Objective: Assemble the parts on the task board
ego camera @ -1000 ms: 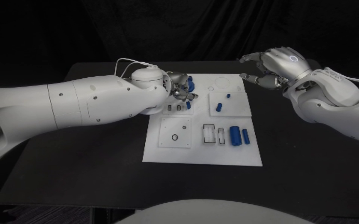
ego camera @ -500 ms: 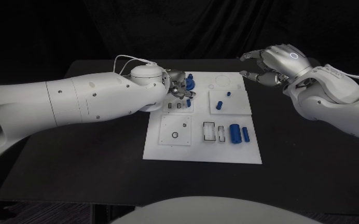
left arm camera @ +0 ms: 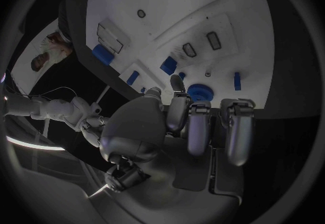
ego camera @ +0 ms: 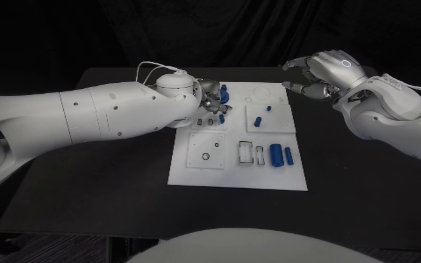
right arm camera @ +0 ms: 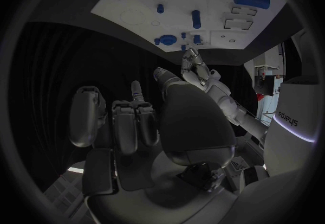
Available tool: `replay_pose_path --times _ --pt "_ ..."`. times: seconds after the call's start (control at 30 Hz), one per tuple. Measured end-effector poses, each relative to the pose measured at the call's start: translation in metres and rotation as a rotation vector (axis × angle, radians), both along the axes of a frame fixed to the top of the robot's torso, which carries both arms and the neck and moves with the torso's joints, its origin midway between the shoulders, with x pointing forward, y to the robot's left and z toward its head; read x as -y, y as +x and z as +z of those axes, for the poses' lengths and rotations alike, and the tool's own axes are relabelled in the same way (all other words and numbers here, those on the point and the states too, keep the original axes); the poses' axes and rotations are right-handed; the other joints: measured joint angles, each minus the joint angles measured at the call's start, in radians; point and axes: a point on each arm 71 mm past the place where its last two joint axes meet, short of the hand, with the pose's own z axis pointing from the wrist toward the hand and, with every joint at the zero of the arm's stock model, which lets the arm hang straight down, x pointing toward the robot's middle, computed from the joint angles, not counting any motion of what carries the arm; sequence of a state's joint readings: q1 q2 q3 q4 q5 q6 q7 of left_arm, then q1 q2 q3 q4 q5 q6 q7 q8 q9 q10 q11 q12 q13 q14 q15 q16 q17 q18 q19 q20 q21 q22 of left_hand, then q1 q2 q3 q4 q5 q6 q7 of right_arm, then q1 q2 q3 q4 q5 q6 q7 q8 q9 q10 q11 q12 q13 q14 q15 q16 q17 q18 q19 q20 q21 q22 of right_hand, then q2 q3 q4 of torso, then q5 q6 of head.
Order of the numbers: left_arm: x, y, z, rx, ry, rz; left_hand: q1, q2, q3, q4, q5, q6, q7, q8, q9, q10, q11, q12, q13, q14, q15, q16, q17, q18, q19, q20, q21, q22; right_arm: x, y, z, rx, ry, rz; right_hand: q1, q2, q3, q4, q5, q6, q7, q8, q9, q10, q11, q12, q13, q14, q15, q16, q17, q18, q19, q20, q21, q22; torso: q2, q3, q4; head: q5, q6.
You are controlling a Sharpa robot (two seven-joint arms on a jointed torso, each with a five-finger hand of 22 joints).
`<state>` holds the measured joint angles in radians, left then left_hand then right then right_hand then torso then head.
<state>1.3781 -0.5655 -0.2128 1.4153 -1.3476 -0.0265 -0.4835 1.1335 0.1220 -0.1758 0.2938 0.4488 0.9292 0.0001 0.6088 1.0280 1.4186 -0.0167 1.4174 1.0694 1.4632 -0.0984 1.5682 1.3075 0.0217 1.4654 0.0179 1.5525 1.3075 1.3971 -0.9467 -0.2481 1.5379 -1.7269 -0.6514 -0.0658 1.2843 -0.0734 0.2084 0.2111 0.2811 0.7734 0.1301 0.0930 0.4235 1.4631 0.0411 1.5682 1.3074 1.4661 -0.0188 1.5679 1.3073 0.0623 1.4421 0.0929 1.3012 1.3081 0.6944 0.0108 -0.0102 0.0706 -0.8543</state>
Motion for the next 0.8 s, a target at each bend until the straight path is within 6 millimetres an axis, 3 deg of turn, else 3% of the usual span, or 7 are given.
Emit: replay_pose_path --times 0.03,0.43,0.53,0.57,0.6,0.67,0.8 --pt "0.001 0.0 0.0 0.0 -0.001 -0.002 0.0 0.0 0.0 0.0 0.0 0.0 0.0 0.0 0.0 -0.021 0.015 0.066 -0.088 0.0 0.0 0.0 0.0 0.0 0.0 0.0 0.0 0.0 0.0 0.0 0.0 0.0 0.0 0.0 0.0 0.0 0.0 0.0 0.0 0.0 0.0 0.0 0.0 0.0 0.0 0.0 0.0 0.0 0.0 0.0 0.0 0.0 0.0 0.0 0.0 0.0 0.0 -0.0003 0.0001 0.0 0.0" --pt "0.003 -0.001 -0.007 -0.014 0.0 -0.011 0.0 0.0 0.003 -0.003 0.0 0.0 0.0 -0.008 0.0 -0.022 0.013 0.081 -0.072 0.004 -0.003 0.0 0.0 0.0 0.0 0.0 0.0 0.0 -0.001 0.0 0.0 -0.003 -0.002 0.001 0.0 0.0 0.003 0.003 0.0 0.003 0.003 0.0 -0.001 0.0 0.0 0.0 0.0 0.0 0.0 0.0 0.0 0.0 0.0 0.0 0.0 0.0 0.0 0.0015 -0.0012 0.004 -0.014" --pt "0.002 -0.001 -0.008 -0.016 0.002 -0.011 0.0 0.0 0.003 -0.003 0.0 0.0 0.0 -0.013 0.0 -0.022 0.013 0.14 -0.071 0.004 -0.003 0.0 0.0 0.0 0.0 0.0 0.0 0.0 -0.001 0.0 0.0 -0.003 -0.002 0.001 0.003 0.003 0.003 0.003 0.0 0.003 0.003 0.0 -0.002 0.0 0.0 0.0 0.0 0.0 0.0 0.0 0.0 0.0 0.0 0.0 0.0 0.0 0.0 0.0019 -0.0012 0.004 -0.017" --pt "0.002 -0.001 -0.008 -0.017 0.002 -0.01 0.0 0.0 0.003 -0.003 0.0 0.0 0.0 -0.013 0.0 -0.02 0.013 0.159 0.061 0.004 -0.003 0.0 0.0 0.0 0.0 0.0 0.0 0.0 -0.001 0.0 0.0 -0.004 -0.002 0.001 0.003 0.003 0.003 0.003 0.0 0.003 0.003 0.0 -0.002 0.0 0.0 0.0 0.0 0.0 0.0 0.0 0.0 0.0 0.0 0.0 0.0 0.0 0.0 0.0021 -0.0012 0.005 -0.018" --pt "0.002 -0.001 -0.009 -0.019 0.002 -0.01 0.0 0.0 0.003 -0.003 0.0 0.002 0.002 -0.013 0.0 0.017 -0.014 0.166 0.181 0.004 -0.004 0.0 0.0 0.0 0.0 0.0 0.0 0.0 -0.001 0.0 0.0 -0.004 -0.002 0.001 0.003 0.003 0.003 0.003 0.0 0.003 0.003 0.0 -0.002 0.0 0.0 0.0 0.0 0.0 0.0 0.0 0.0 0.0 0.0 0.0 0.0 0.0 0.0 0.0023 -0.0013 0.005 -0.018" --pt "0.002 -0.001 -0.01 -0.022 0.003 -0.01 0.0 0.0 0.003 -0.003 0.0 0.004 0.004 -0.013 0.0 0.047 -0.037 0.159 0.23 0.006 -0.005 0.0 0.0 0.0 0.0 0.0 0.0 0.0 0.0 0.0 0.0 -0.004 -0.002 0.001 0.004 0.004 0.003 0.003 0.0 0.003 0.003 0.0 -0.002 0.0 0.0 0.0 0.0 0.0 0.0 0.0 0.0 0.0 0.0 0.0 0.0 0.0 0.0 0.0026 -0.0017 0.006 -0.018" --pt "0.003 -0.002 -0.012 -0.027 0.004 -0.011 0.0 0.0 0.006 -0.006 0.0 0.007 0.0 -0.013 0.0 0.05 -0.04 0.157 0.239 0.006 -0.005 0.0 0.0 0.0 0.0 0.0 0.0 0.0 0.0 0.0 0.0 -0.005 -0.003 0.0 0.004 0.004 0.003 0.003 0.0 0.003 0.003 0.0 -0.002 0.0 0.0 0.0 0.0 0.0 0.0 0.0 0.0 0.0 0.0 0.0 0.0 0.0 0.0 0.0032 -0.0028 0.007 -0.018"
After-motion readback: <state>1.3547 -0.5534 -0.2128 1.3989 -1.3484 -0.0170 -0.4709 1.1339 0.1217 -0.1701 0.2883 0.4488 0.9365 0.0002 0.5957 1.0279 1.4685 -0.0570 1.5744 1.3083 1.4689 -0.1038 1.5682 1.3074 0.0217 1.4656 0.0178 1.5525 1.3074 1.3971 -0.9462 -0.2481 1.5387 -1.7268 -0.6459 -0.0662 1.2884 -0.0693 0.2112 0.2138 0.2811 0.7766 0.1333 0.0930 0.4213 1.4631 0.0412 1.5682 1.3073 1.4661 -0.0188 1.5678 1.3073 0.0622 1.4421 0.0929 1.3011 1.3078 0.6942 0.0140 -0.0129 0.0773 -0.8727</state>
